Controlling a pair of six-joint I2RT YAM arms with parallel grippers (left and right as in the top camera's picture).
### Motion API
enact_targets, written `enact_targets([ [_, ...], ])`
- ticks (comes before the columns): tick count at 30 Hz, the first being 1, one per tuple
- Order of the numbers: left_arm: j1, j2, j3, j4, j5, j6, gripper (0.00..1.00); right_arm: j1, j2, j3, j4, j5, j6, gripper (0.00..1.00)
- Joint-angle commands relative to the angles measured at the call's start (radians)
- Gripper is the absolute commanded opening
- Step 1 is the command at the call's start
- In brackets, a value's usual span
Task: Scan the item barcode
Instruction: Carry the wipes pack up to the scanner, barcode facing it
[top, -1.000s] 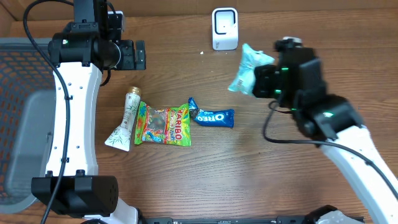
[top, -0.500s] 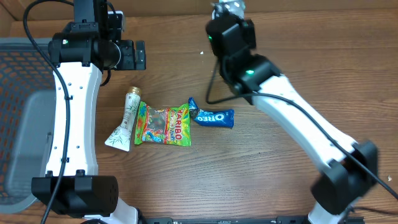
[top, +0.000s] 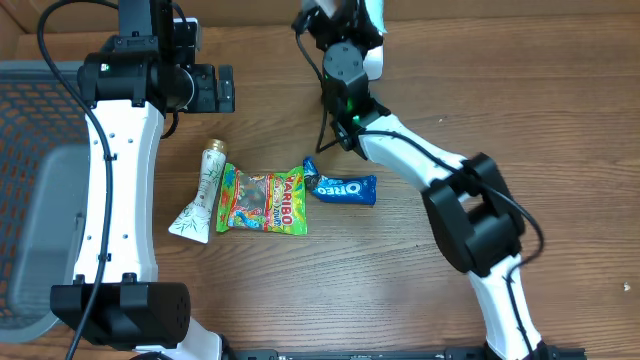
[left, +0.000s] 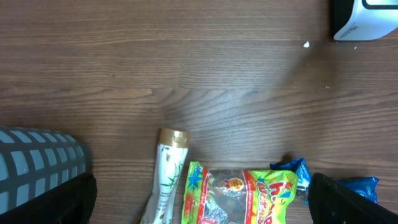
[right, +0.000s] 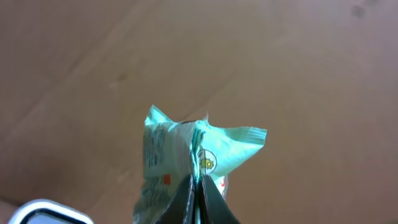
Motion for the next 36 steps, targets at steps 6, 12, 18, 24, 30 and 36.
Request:
enact_targets([
  [6, -0.006, -0.002, -0.003, 0.000, 0.010, -0.018, 1.00, -0.080, 0.116, 0.019, 0.090, -0.269, -0.130, 0.04],
  [12, -0.006, -0.002, -0.003, 0.000, 0.010, -0.018, 1.00, -0.104, 0.120, 0.019, 0.080, -0.336, -0.040, 0.04],
  [18, -0.006, -0.002, -0.003, 0.000, 0.010, -0.018, 1.00, -0.104, 0.120, 0.019, 0.080, -0.335, -0.040, 0.04],
  [24, -0.006, -0.002, -0.003, 0.000, 0.010, -0.018, 1.00, -0.104, 0.120, 0.019, 0.088, -0.332, -0.040, 0.04],
  [30, -0.006, -0.002, -0.003, 0.000, 0.010, -0.018, 1.00, -0.103, 0.118, 0.019, 0.127, -0.317, -0.040, 0.04],
  [36, -0.006, -0.002, -0.003, 0.000, 0.010, -0.018, 1.00, -0.103, 0.079, 0.019, 0.083, -0.227, 0.131, 0.04],
])
